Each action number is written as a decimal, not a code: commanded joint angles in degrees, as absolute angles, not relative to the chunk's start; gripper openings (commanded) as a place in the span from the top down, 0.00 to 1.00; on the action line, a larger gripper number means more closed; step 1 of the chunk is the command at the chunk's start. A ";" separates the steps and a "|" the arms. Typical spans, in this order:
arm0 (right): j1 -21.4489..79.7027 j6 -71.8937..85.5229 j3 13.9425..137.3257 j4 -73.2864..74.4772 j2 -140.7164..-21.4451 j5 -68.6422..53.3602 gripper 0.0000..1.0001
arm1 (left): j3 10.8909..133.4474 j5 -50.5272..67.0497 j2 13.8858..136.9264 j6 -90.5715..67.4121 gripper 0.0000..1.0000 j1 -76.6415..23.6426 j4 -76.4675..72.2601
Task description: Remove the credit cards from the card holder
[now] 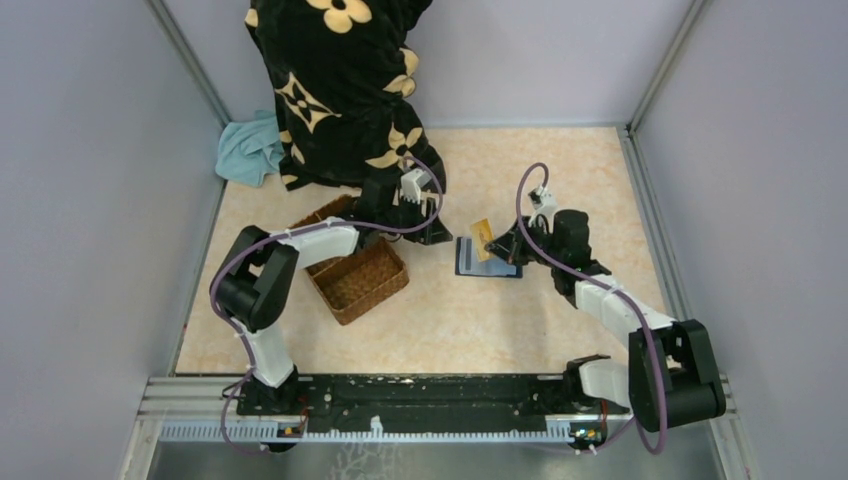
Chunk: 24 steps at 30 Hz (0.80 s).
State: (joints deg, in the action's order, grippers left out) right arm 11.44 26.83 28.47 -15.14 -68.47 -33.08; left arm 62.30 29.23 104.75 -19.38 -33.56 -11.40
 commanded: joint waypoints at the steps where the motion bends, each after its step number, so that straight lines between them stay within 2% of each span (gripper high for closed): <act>1: 11.16 28.33 27.88 -22.37 -68.06 -39.31 1.00 | 60.64 33.98 103.26 -15.92 0.36 -33.08 -13.39; 4: 11.15 29.11 28.01 -25.12 -70.52 -44.54 1.00 | 57.36 44.24 103.50 -17.31 0.39 -31.92 -23.05; 9: 11.12 28.00 28.18 -23.68 -70.07 -43.75 1.00 | 51.42 56.36 104.59 -28.26 0.42 -29.74 -42.70; 11: 11.17 26.80 28.61 -22.23 -69.90 -43.36 1.00 | 49.54 57.79 104.23 -30.19 0.45 -29.52 -47.32; 15: 11.50 28.48 28.40 -25.06 -71.94 -46.69 1.00 | 48.36 60.55 103.72 -32.04 0.44 -29.50 -52.80; 24: 17.06 25.03 30.84 -20.16 -72.12 -46.07 1.00 | 49.23 62.43 105.94 -34.44 0.48 -29.44 -58.68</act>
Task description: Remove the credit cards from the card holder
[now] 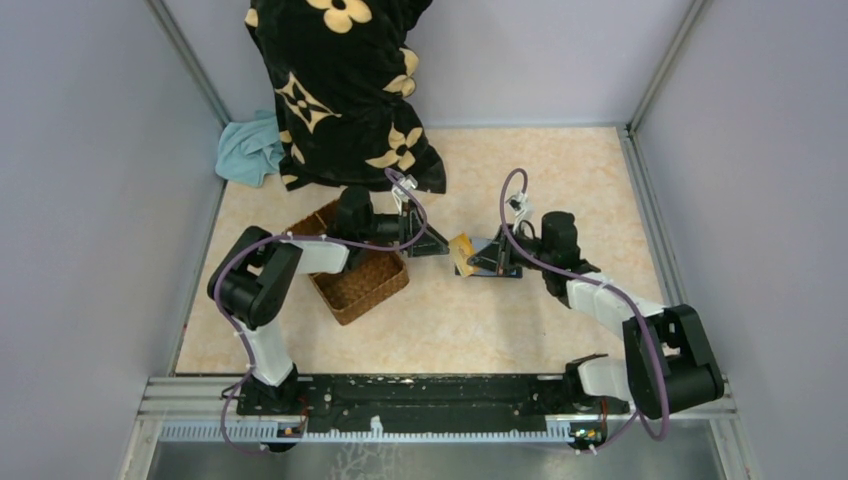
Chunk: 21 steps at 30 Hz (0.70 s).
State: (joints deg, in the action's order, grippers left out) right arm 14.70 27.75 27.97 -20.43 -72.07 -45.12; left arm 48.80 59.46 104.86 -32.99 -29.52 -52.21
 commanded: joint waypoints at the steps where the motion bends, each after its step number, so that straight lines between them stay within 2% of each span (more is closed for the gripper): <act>1: 17.27 25.15 30.77 -20.33 -72.20 -45.98 1.00 | 49.36 62.56 105.99 -34.33 0.48 -29.51 -58.72; 14: 18.31 25.02 31.28 -19.84 -72.77 -47.61 1.00 | 49.84 60.35 105.56 -28.35 0.50 -29.56 -51.61; 21: 18.53 24.74 30.42 -19.88 -72.59 -46.14 1.00 | 50.56 62.31 108.05 -33.52 0.51 -29.66 -58.47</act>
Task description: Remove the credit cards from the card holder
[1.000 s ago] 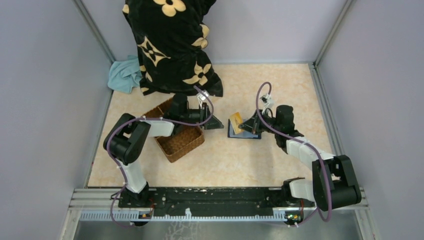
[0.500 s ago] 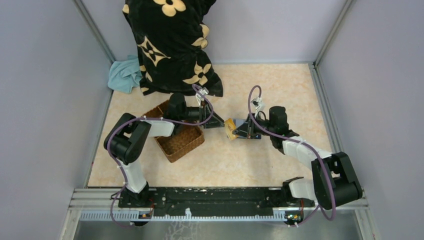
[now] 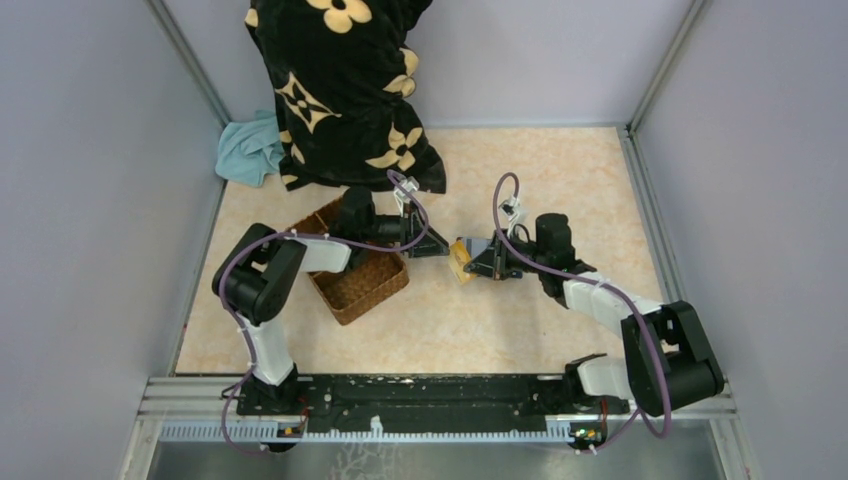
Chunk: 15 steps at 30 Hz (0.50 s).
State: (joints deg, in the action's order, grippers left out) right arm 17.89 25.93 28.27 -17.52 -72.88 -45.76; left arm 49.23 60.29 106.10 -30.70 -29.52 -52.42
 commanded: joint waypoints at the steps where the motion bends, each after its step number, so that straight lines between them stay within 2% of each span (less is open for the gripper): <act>1: 18.53 24.64 30.54 -19.69 -72.41 -46.00 1.00 | 50.42 62.69 108.51 -34.63 0.51 -29.66 -59.92; 15: 18.53 24.38 30.99 -18.31 -71.54 -46.71 1.00 | 49.71 61.50 110.38 -36.75 0.48 -29.65 -63.77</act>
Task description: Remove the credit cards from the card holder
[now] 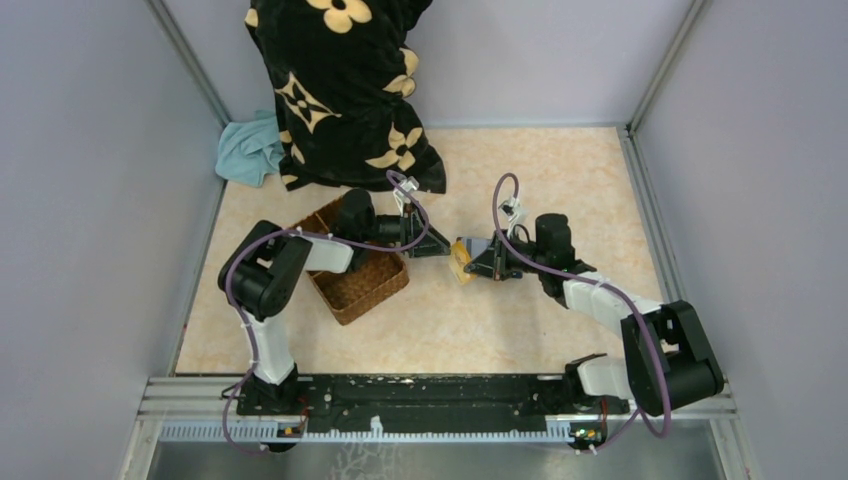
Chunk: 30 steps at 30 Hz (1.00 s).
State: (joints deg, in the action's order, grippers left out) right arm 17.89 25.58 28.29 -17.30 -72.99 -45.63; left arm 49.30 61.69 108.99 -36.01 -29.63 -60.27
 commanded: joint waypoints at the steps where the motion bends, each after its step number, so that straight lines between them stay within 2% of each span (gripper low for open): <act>1: 18.54 24.39 30.83 -18.13 -71.24 -46.68 1.00 | 50.27 61.63 110.57 -37.04 0.48 -29.63 -63.91; 9: 18.52 24.70 31.40 -18.03 -70.85 -46.76 1.00 | 51.86 61.36 111.65 -37.78 0.46 -29.66 -64.15; 21: 18.54 23.49 35.53 -16.09 -71.96 -45.99 1.00 | 47.59 63.70 112.75 -41.62 0.47 -29.75 -71.34; 30: 18.50 24.86 35.07 -18.25 -73.42 -45.73 1.00 | 47.86 66.01 113.43 -46.15 0.58 -29.82 -76.99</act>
